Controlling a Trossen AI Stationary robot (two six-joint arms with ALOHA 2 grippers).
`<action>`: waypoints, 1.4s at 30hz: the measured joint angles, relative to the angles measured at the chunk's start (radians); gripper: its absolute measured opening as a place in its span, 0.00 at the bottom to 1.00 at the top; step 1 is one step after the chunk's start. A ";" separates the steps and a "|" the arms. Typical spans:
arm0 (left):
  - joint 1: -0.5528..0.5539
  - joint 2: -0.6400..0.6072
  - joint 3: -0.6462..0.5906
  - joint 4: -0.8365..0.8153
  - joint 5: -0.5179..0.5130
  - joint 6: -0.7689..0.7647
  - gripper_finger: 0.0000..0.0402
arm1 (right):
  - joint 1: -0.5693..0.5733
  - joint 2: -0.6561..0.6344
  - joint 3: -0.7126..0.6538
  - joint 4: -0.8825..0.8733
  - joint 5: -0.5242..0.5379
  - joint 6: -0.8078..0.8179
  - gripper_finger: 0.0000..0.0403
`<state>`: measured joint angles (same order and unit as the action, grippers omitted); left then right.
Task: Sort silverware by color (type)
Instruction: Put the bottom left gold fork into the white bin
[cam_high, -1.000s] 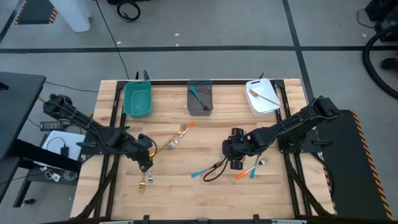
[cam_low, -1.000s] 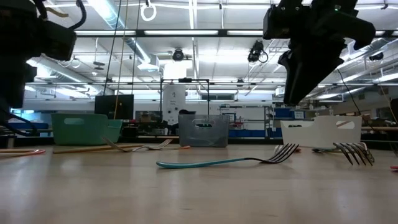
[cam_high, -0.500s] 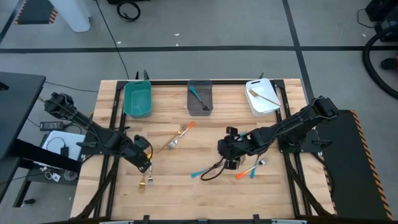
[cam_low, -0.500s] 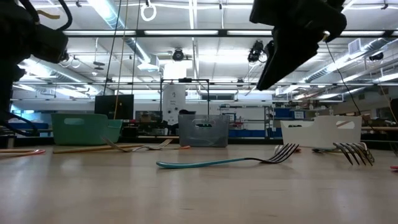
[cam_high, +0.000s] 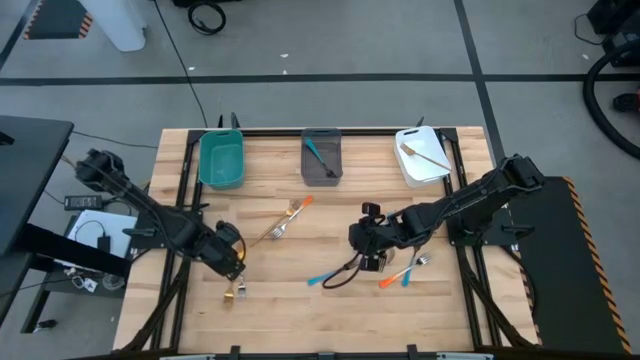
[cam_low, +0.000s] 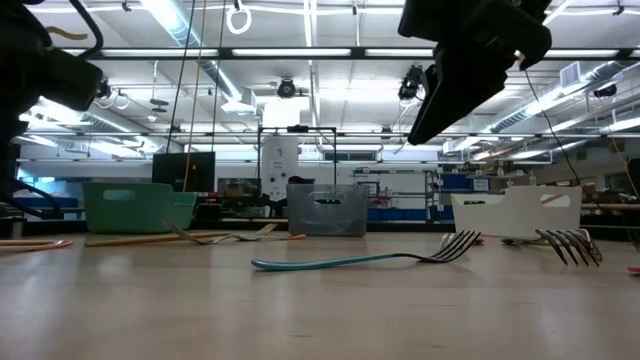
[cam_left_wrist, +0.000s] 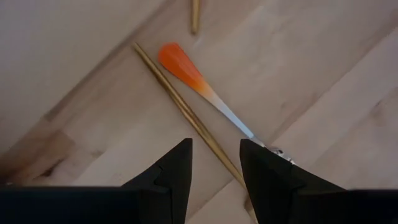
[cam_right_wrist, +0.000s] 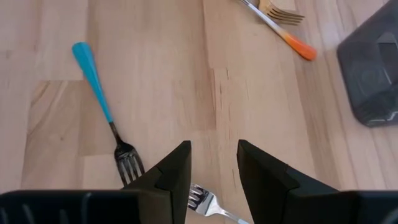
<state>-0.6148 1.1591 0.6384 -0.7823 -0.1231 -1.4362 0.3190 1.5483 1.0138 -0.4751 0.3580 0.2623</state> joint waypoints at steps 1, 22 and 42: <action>-0.006 0.010 0.000 0.010 0.001 -0.003 0.35 | -0.001 0.000 0.000 0.000 0.000 0.000 0.34; -0.100 0.122 0.000 0.104 0.042 -0.204 0.35 | -0.007 0.000 0.000 0.002 0.008 -0.048 0.34; -0.137 0.238 0.003 0.160 0.052 -0.305 0.35 | -0.048 0.000 0.000 0.012 0.024 -0.083 0.34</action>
<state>-0.7513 1.3969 0.6418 -0.6225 -0.0710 -1.7411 0.2710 1.5486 1.0138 -0.4634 0.3824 0.1791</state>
